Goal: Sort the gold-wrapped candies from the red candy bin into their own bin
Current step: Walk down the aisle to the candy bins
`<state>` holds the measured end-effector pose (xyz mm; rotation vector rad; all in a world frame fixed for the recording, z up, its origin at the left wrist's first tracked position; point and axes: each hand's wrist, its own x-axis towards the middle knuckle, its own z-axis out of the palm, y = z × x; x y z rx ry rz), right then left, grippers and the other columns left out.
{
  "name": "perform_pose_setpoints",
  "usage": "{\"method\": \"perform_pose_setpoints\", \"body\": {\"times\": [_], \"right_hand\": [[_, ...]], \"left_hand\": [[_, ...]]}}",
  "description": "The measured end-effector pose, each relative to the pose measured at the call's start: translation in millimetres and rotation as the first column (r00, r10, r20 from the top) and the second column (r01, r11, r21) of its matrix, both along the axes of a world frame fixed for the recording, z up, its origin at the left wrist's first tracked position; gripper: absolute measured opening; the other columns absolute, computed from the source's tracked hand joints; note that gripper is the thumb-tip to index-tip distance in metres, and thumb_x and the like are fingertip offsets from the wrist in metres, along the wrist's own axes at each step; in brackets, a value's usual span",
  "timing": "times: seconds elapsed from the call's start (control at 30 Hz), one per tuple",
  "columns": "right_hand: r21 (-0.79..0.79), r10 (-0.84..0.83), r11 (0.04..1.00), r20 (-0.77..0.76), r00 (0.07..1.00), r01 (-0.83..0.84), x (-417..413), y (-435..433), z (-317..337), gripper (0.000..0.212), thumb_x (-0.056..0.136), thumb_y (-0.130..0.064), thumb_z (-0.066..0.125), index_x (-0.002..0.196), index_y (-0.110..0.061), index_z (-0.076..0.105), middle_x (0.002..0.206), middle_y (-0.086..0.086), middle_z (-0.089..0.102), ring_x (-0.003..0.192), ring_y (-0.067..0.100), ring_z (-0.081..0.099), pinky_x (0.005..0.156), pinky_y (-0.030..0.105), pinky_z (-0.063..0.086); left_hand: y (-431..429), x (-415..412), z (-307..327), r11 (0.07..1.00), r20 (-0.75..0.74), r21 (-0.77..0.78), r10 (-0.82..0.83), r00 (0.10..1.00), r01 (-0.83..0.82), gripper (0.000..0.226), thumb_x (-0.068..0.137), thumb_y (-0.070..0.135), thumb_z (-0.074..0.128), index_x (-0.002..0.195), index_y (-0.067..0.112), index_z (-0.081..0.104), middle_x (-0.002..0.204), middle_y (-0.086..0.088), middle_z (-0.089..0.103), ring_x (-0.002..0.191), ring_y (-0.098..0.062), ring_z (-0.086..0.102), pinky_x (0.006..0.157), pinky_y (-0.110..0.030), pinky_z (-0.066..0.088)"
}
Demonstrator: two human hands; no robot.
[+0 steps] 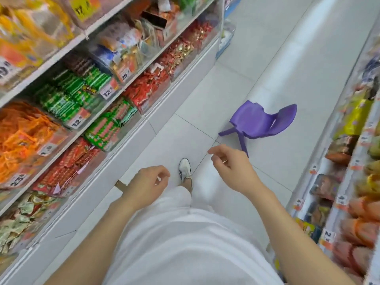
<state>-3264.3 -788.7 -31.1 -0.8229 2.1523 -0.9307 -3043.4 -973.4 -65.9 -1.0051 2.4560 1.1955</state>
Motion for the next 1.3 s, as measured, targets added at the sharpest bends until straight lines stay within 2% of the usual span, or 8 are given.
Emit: {"method": "perform_pose_setpoints", "body": {"times": [0.1,0.33,0.43,0.57,0.67,0.8,0.93,1.3], "right_hand": [[0.032,0.004,0.999,-0.010,1.000,-0.003,-65,-53,-2,0.024,0.101,-0.017,0.055,0.112,-0.029,0.072,0.079,-0.012,0.070,0.073,0.011,0.065,0.070,0.026,0.053],[0.084,-0.043,0.996,0.002,0.999,0.043,-201,-126,0,0.023,0.102,-0.014,0.056,0.110,-0.031,0.071,0.079,-0.012,0.070,0.080,0.005,0.067,0.067,0.016,0.050],[0.099,-0.062,0.993,-0.009,0.998,0.063,-268,-154,-7,0.025,0.102,-0.011,0.056,0.106,-0.032,0.069,0.076,-0.021,0.068,0.073,0.005,0.065,0.064,0.013,0.046],[0.137,0.010,0.991,-0.052,0.999,-0.003,-379,-212,-30,0.024,0.102,-0.011,0.056,0.097,-0.032,0.067,0.066,-0.017,0.063,0.060,0.008,0.057,0.058,0.017,0.043],[0.161,0.080,0.984,-0.055,0.995,-0.070,-462,-270,-36,0.025,0.100,-0.009,0.056,0.108,-0.027,0.071,0.072,-0.025,0.066,0.069,0.006,0.063,0.063,0.010,0.043],[0.185,0.230,0.957,-0.020,0.973,-0.222,-547,-360,-31,0.031,0.096,-0.008,0.054,0.112,-0.028,0.073,0.076,-0.016,0.069,0.073,0.008,0.065,0.075,0.029,0.055],[0.154,0.437,0.893,-0.074,0.896,-0.423,-601,-453,-29,0.030,0.093,-0.005,0.057,0.112,-0.022,0.074,0.081,-0.014,0.071,0.076,0.010,0.065,0.080,0.029,0.053],[0.205,0.738,0.670,-0.086,0.669,-0.713,-690,-599,-99,0.027,0.097,-0.010,0.056,0.119,-0.016,0.071,0.088,-0.002,0.074,0.077,0.016,0.069,0.078,0.035,0.057]], "left_hand": [[-58,-84,4,0.998,0.014,-0.017,-0.065,0.998,0.065,0.014,0.101,0.032,0.056,0.106,0.036,0.069,0.096,0.022,0.069,0.086,0.000,0.065,0.084,-0.036,0.058],[-188,-272,25,0.990,-0.060,-0.011,-0.143,0.988,0.143,0.015,0.099,0.036,0.056,0.106,0.037,0.069,0.099,0.019,0.070,0.088,-0.001,0.065,0.083,-0.036,0.058],[-235,-357,26,0.993,-0.099,-0.023,-0.121,0.988,0.119,0.013,0.099,0.032,0.059,0.103,0.036,0.070,0.096,0.020,0.069,0.086,-0.001,0.065,0.080,-0.031,0.056],[-288,-467,18,0.995,-0.159,-0.035,-0.102,0.982,0.098,0.012,0.101,0.029,0.060,0.106,0.033,0.071,0.096,0.018,0.069,0.087,-0.001,0.064,0.072,-0.019,0.048],[-325,-529,15,1.000,-0.145,-0.020,-0.025,0.989,0.022,0.013,0.102,0.028,0.060,0.109,0.031,0.071,0.099,0.017,0.069,0.089,-0.001,0.064,0.072,-0.017,0.049],[-367,-574,3,0.999,-0.081,-0.011,0.036,0.996,-0.037,0.013,0.102,0.033,0.059,0.110,0.034,0.069,0.099,0.019,0.068,0.086,-0.001,0.064,0.075,-0.027,0.056],[-405,-597,-13,0.994,-0.017,-0.010,0.109,0.994,-0.110,0.015,0.100,0.037,0.056,0.110,0.037,0.068,0.102,0.018,0.069,0.086,-0.004,0.065,0.079,-0.038,0.059],[-486,-675,-88,0.970,0.123,0.023,0.239,0.963,-0.243,0.016,0.103,0.034,0.054,0.111,0.031,0.069,0.107,0.009,0.069,0.090,-0.012,0.064,0.082,-0.039,0.057]]}}
